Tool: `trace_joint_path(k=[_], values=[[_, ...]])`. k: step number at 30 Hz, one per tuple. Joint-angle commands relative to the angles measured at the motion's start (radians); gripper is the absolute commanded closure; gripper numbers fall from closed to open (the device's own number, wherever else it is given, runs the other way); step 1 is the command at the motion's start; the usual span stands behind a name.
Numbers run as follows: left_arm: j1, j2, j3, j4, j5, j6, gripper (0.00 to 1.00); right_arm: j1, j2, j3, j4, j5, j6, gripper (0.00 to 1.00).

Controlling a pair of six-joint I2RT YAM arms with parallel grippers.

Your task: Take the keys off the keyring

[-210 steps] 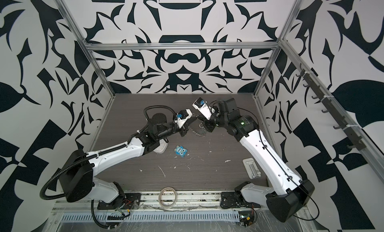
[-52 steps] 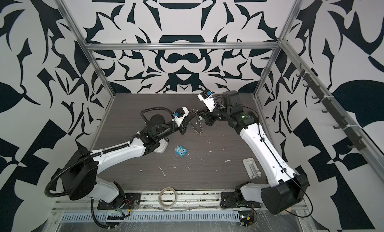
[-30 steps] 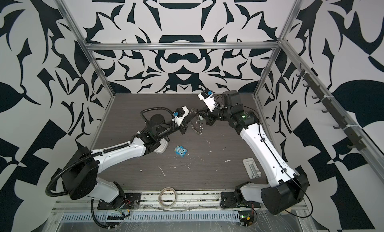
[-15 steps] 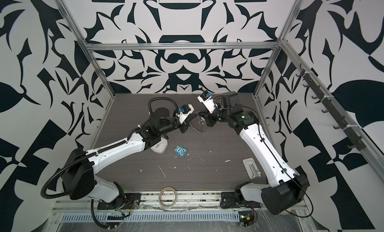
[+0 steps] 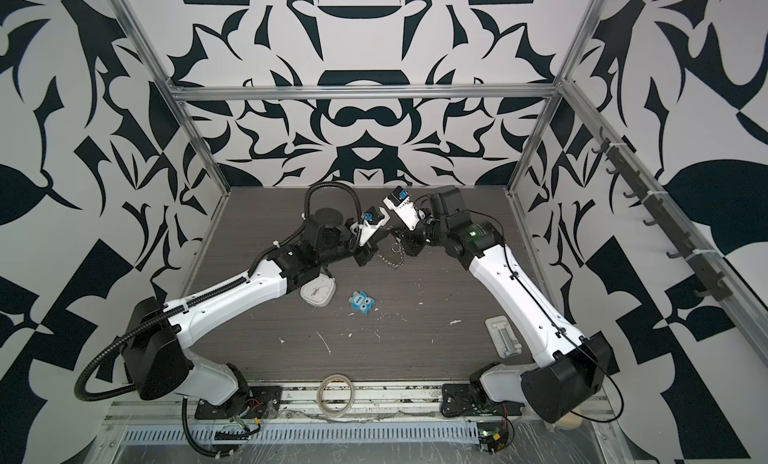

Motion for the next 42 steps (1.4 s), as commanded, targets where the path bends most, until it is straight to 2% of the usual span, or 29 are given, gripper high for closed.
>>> trace_joint_path(k=[1, 4, 10, 20, 24, 29, 32, 42], values=[[-0.005, -0.043, 0.037, 0.158, 0.007, -0.008, 1.00, 0.037, 0.000, -0.008, -0.009, -0.111, 0.006, 1.00], [-0.003, -0.059, -0.008, 0.263, 0.031, -0.050, 1.00, 0.030, -0.020, -0.028, 0.035, -0.126, 0.027, 1.00], [0.002, -0.058, -0.063, 0.303, 0.074, -0.064, 1.00, -0.034, -0.040, -0.004, 0.082, -0.195, 0.071, 1.00], [0.017, -0.110, -0.145, 0.307, 0.060, -0.051, 0.75, -0.087, -0.044, 0.028, 0.092, -0.242, 0.089, 1.00], [0.017, -0.136, -0.180, 0.317, 0.063, -0.045, 0.71, -0.092, -0.044, 0.030, 0.094, -0.245, 0.090, 1.00], [0.017, -0.152, -0.227, 0.347, 0.065, -0.045, 0.71, -0.095, -0.048, 0.038, 0.098, -0.254, 0.098, 1.00], [0.017, -0.147, -0.265, 0.430, 0.080, -0.040, 0.72, -0.094, -0.048, 0.044, 0.094, -0.256, 0.098, 1.00], [0.017, -0.092, -0.283, 0.536, 0.076, -0.033, 0.73, -0.094, -0.055, 0.044, 0.090, -0.261, 0.102, 1.00]])
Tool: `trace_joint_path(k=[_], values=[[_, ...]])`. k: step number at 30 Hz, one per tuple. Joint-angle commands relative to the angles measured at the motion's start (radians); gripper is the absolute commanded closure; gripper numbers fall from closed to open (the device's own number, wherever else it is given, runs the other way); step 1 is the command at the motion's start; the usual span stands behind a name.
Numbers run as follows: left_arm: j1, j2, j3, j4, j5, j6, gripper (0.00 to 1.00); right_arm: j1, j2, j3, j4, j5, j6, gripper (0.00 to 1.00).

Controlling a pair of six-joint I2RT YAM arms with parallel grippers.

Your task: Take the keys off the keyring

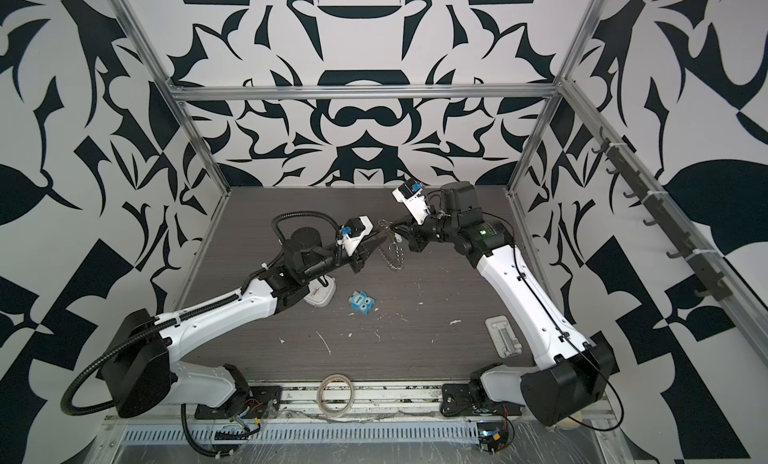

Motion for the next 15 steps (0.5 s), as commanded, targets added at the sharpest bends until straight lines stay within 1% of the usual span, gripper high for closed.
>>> trace_joint_path(k=[1, 5, 10, 13, 14, 15], values=[[0.005, 0.018, -0.010, 0.084, 0.006, 0.007, 0.73, -0.003, -0.032, 0.050, 0.037, -0.032, 0.012, 1.00], [0.005, 0.034, -0.002, 0.096, 0.003, 0.007, 0.74, -0.004, -0.033, 0.053, 0.039, -0.038, 0.016, 1.00], [0.005, 0.050, 0.005, 0.107, -0.001, 0.005, 0.79, -0.004, -0.033, 0.053, 0.040, -0.045, 0.022, 1.00], [0.005, 0.059, 0.013, 0.108, -0.007, 0.005, 0.85, -0.004, -0.035, 0.047, 0.044, -0.055, 0.029, 1.00], [0.005, 0.062, 0.017, 0.110, -0.008, 0.004, 0.89, -0.004, -0.037, 0.044, 0.047, -0.055, 0.030, 1.00], [0.005, 0.065, 0.022, 0.106, -0.008, 0.002, 0.95, -0.004, -0.036, 0.042, 0.044, -0.055, 0.028, 1.00]])
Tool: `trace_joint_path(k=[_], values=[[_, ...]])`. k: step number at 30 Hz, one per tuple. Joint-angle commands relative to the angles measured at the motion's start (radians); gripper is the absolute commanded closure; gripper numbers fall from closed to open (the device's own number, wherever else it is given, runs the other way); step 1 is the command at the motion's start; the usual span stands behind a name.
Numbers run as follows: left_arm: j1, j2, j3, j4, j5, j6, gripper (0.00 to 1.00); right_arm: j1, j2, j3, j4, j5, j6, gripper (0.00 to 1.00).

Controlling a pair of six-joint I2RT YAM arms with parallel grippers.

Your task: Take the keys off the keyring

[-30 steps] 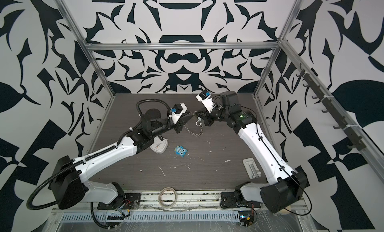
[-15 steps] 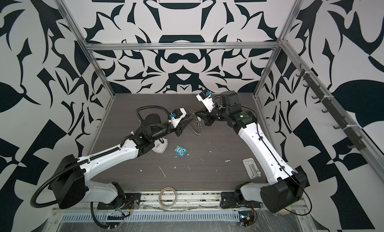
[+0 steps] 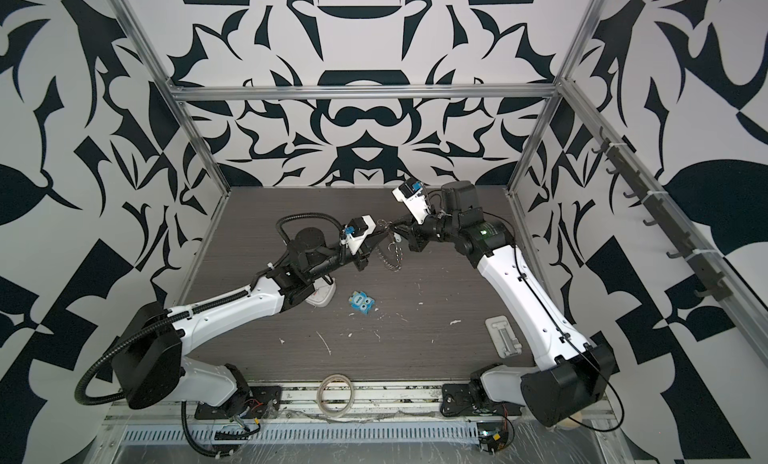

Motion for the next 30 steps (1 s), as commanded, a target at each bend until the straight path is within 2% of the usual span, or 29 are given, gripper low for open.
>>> trace_joint_path(k=[1, 7, 13, 20, 24, 30], values=[[0.005, 0.014, 0.026, 0.024, -0.003, -0.003, 0.99, -0.002, -0.034, 0.035, 0.038, -0.033, 0.010, 1.00], [0.005, 0.002, 0.103, -0.145, -0.005, 0.021, 1.00, -0.002, -0.034, 0.031, -0.019, 0.022, -0.033, 1.00], [0.004, 0.029, 0.265, -0.438, 0.004, 0.061, 1.00, 0.037, -0.009, 0.024, -0.062, 0.079, -0.068, 1.00], [0.004, 0.064, 0.371, -0.589, 0.003, 0.075, 1.00, 0.083, 0.008, 0.011, -0.060, 0.109, -0.074, 1.00], [0.004, 0.078, 0.400, -0.626, -0.004, 0.071, 1.00, 0.094, 0.004, 0.007, -0.044, 0.105, -0.066, 1.00], [0.003, 0.072, 0.395, -0.576, 0.001, 0.045, 1.00, 0.130, 0.021, -0.005, -0.046, 0.108, -0.070, 1.00]])
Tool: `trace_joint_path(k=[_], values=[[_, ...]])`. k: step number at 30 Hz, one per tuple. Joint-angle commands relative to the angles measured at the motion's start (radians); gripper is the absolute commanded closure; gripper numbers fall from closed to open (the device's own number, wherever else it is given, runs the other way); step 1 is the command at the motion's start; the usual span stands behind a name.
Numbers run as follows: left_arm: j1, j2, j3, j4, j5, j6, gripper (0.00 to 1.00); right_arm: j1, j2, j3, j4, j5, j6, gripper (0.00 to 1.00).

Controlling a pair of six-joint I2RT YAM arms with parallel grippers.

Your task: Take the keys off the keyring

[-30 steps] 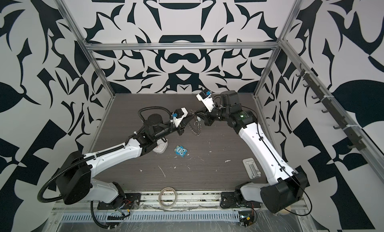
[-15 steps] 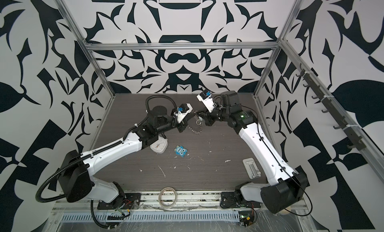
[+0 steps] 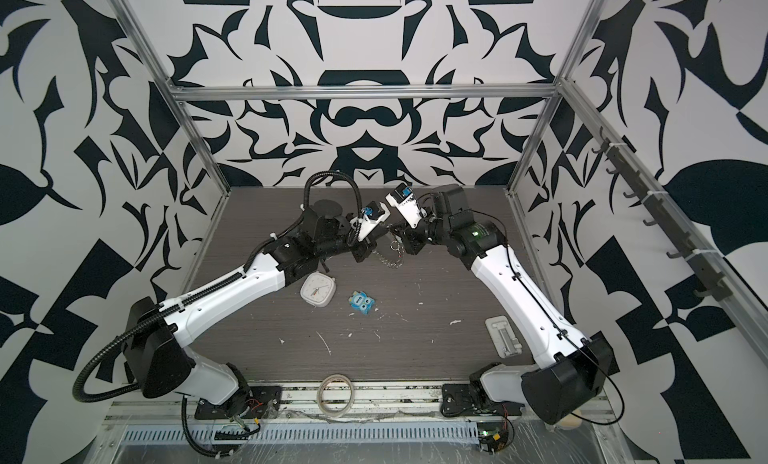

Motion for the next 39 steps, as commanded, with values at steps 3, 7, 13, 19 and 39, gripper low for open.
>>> trace_joint_path(k=[3, 7, 13, 19, 39], values=[[-0.002, -0.004, 0.020, 0.116, 0.041, -0.030, 1.00, 0.050, -0.007, -0.013, 0.006, -0.098, -0.003, 1.00], [-0.001, -0.029, -0.045, 0.184, 0.053, -0.034, 1.00, -0.006, -0.031, -0.007, 0.048, -0.150, 0.024, 1.00], [0.005, -0.061, -0.140, 0.283, 0.051, -0.047, 0.97, -0.055, -0.032, 0.035, 0.040, -0.193, 0.033, 1.00], [0.009, -0.071, -0.159, 0.290, 0.060, -0.047, 0.77, -0.061, -0.025, 0.050, 0.039, -0.194, 0.034, 1.00], [0.041, -0.228, -0.384, 0.480, 0.138, 0.261, 0.72, -0.083, -0.004, 0.129, -0.044, -0.313, -0.006, 1.00]])
